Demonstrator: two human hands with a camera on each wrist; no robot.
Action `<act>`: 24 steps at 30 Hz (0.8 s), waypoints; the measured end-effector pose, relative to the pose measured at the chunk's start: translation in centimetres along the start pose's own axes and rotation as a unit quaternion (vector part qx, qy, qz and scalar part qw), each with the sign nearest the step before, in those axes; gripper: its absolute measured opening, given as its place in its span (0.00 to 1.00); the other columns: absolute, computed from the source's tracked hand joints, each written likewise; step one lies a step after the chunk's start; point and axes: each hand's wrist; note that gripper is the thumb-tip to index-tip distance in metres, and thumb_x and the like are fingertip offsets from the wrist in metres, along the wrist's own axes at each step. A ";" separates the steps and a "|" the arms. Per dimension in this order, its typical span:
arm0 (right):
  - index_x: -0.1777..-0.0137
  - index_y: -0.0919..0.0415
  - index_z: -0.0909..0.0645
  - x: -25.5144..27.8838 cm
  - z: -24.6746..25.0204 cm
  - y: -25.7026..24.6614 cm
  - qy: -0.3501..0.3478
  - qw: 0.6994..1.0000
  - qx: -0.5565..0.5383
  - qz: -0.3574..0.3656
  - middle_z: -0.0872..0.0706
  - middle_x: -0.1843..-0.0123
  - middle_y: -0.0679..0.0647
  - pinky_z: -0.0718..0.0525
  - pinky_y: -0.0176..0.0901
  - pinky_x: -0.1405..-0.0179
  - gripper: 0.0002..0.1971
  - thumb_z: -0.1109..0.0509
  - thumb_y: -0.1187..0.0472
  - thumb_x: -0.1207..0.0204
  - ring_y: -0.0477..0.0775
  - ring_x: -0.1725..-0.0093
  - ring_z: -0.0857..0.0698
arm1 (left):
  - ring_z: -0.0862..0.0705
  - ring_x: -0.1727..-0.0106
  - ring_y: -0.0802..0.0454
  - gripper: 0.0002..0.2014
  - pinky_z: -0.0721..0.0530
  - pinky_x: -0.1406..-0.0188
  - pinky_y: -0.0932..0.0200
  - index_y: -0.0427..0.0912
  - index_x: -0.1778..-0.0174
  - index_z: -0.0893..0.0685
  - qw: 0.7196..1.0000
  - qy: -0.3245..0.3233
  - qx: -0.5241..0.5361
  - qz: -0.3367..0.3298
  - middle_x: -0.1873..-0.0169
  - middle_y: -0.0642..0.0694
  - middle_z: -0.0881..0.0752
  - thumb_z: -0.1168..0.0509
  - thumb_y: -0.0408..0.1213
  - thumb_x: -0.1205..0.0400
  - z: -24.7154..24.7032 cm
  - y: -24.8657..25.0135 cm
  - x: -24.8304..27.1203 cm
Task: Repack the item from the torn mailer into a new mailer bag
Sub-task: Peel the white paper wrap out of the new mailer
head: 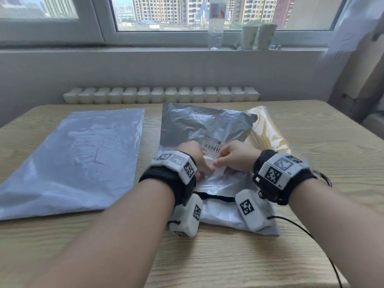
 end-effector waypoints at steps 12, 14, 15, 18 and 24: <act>0.64 0.60 0.18 -1.2 -0.2 1.0 -0.023 0.998 -0.049 -0.012 0.15 0.73 0.54 0.18 0.35 0.76 0.09 0.27 0.58 0.24 0.45 0.78 0.15 | 0.23 0.82 0.55 0.14 0.22 0.81 0.68 0.35 0.63 0.11 0.995 -0.062 0.075 0.000 0.74 0.45 0.15 0.20 0.44 0.29 0.1 -1.5 -0.6; 0.64 0.59 0.18 -1.3 -0.3 1.0 -0.021 0.999 -0.044 -0.014 0.14 0.72 0.55 0.16 0.38 0.72 0.10 0.28 0.58 0.23 0.48 0.75 0.15 | 0.24 0.83 0.55 0.12 0.24 0.83 0.70 0.36 0.64 0.13 0.995 -0.066 0.079 0.000 0.74 0.44 0.16 0.21 0.42 0.29 0.0 -1.4 -0.7; 0.64 0.59 0.19 -1.4 -0.3 1.0 -0.021 0.999 -0.045 -0.015 0.14 0.71 0.55 0.16 0.40 0.70 0.10 0.28 0.58 0.22 0.49 0.75 0.15 | 0.24 0.82 0.55 0.12 0.24 0.83 0.69 0.36 0.64 0.13 0.994 -0.068 0.082 0.001 0.74 0.44 0.16 0.21 0.41 0.28 0.0 -1.4 -0.7; 0.65 0.59 0.19 -1.5 -0.4 1.0 -0.018 0.998 -0.050 -0.018 0.14 0.72 0.55 0.15 0.40 0.69 0.10 0.29 0.59 0.22 0.47 0.77 0.15 | 0.24 0.79 0.53 0.11 0.23 0.80 0.67 0.36 0.64 0.14 0.993 -0.073 0.091 0.006 0.73 0.43 0.16 0.21 0.40 0.28 0.0 -1.4 -0.6; 0.67 0.59 0.21 -1.4 -0.4 1.2 -0.016 0.998 -0.065 -0.018 0.15 0.73 0.55 0.18 0.39 0.73 0.12 0.30 0.61 0.21 0.48 0.76 0.15 | 0.22 0.79 0.54 0.13 0.19 0.73 0.64 0.39 0.70 0.15 0.992 -0.067 0.106 0.009 0.78 0.47 0.16 0.20 0.41 0.30 -0.2 -1.6 -0.8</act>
Point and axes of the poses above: each hand's wrist, its own x-axis away from the middle knuckle, its own z-axis out of the back of the hand, y = z × x
